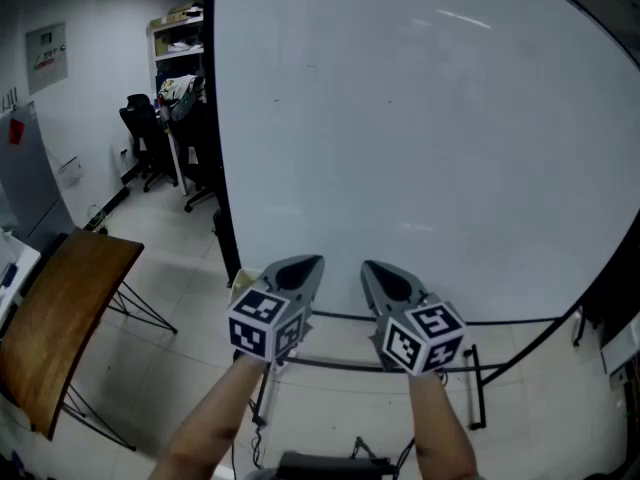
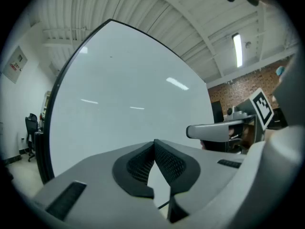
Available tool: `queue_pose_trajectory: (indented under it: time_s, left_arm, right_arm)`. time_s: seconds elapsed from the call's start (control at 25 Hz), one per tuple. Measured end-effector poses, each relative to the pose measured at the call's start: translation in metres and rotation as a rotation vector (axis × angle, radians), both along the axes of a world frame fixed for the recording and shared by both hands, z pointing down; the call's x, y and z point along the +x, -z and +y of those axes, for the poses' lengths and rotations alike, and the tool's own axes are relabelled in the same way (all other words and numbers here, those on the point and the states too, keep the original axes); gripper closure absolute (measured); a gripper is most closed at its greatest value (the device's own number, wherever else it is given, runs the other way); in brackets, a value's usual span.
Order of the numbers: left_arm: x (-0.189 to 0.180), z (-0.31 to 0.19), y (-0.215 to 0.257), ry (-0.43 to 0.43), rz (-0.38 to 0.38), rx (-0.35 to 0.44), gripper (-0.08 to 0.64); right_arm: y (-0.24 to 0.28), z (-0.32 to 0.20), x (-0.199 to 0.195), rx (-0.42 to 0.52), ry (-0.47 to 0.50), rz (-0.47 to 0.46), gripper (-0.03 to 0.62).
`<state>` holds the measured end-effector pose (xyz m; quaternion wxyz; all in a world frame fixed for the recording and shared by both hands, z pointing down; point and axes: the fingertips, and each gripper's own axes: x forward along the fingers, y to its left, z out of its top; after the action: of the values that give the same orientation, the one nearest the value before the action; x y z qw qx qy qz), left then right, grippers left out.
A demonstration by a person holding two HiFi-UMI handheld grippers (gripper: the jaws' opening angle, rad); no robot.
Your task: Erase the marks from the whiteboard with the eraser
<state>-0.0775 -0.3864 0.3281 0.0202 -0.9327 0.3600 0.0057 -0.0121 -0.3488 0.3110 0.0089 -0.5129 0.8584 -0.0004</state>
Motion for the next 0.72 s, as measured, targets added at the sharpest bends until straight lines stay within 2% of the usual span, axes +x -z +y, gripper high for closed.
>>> queue_pose_trajectory:
  time_s: [0.32,0.72]
  left_arm:
    - [0.044,0.017,0.028,-0.119,0.027,0.027,0.558]
    - [0.063,0.022,0.038,-0.151,0.034,0.049,0.558]
  right_arm:
    - [0.026,0.007,0.03,0.068,-0.043,0.007,0.597]
    - [0.037,0.01,0.05,0.102,-0.068,0.016,0.597]
